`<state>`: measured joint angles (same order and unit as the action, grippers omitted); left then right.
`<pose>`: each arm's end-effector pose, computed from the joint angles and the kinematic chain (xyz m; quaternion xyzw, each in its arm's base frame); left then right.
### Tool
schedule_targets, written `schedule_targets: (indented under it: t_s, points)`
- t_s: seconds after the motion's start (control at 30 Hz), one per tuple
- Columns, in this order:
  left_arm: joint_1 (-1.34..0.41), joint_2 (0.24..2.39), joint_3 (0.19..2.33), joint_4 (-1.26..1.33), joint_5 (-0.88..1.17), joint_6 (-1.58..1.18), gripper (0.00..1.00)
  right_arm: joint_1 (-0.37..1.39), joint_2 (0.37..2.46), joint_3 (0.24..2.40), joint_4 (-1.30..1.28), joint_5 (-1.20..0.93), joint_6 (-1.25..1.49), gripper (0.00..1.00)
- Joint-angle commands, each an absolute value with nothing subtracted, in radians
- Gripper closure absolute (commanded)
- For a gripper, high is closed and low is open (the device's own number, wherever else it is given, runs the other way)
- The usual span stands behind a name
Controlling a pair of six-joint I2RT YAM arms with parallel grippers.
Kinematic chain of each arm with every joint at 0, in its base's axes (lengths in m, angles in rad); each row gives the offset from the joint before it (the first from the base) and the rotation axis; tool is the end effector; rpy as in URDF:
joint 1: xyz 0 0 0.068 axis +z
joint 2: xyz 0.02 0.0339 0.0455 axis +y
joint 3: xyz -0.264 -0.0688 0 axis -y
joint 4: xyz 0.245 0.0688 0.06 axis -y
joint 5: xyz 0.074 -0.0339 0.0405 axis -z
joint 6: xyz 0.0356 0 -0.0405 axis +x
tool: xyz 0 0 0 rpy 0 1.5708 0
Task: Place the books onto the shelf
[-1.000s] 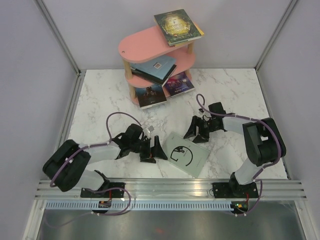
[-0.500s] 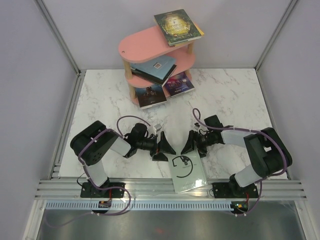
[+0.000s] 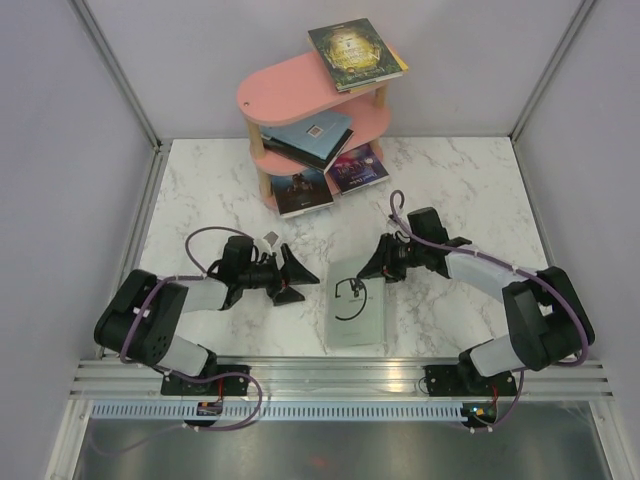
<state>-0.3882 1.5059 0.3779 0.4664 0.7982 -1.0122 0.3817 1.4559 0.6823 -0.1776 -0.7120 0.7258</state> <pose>0.2125 -0.1145 0.1206 -0.0917 0.8402 -0.5277 0.0844 0.2378 0.1205 0.1653 0.0481 0.8977 0.4326 0.0685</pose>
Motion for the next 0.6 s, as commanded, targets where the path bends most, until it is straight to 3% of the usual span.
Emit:
schedule_targets:
  t_s: [0.0,0.23,0.4,0.47,0.5,0.53,0.57]
  points:
    - [-0.357,1.405,0.394,0.367,0.837,-0.917,0.00,0.377,1.440,0.831,-0.010,-0.782,0.898,1.00]
    - [-0.356,1.394,0.443,0.537,0.913,-1.037,0.00,0.379,1.517,0.810,0.568,-0.929,1.323,1.00]
    - [-0.351,1.443,0.445,0.940,0.982,-1.282,0.03,0.377,1.597,0.749,0.909,-0.983,1.512,1.00]
    - [-0.350,1.465,0.457,1.040,1.006,-1.377,0.12,0.377,1.627,0.741,0.986,-0.985,1.586,1.00]
    - [-0.351,1.491,0.462,1.145,1.014,-1.409,0.21,0.377,1.638,0.744,1.017,-0.986,1.603,1.00]
    - [-0.351,1.508,0.468,1.178,1.023,-1.437,0.45,0.376,1.657,0.749,1.060,-0.991,1.614,1.00]
    - [-0.351,1.523,0.483,1.216,1.040,-1.480,0.59,0.377,1.667,0.755,1.077,-0.992,1.626,1.00]
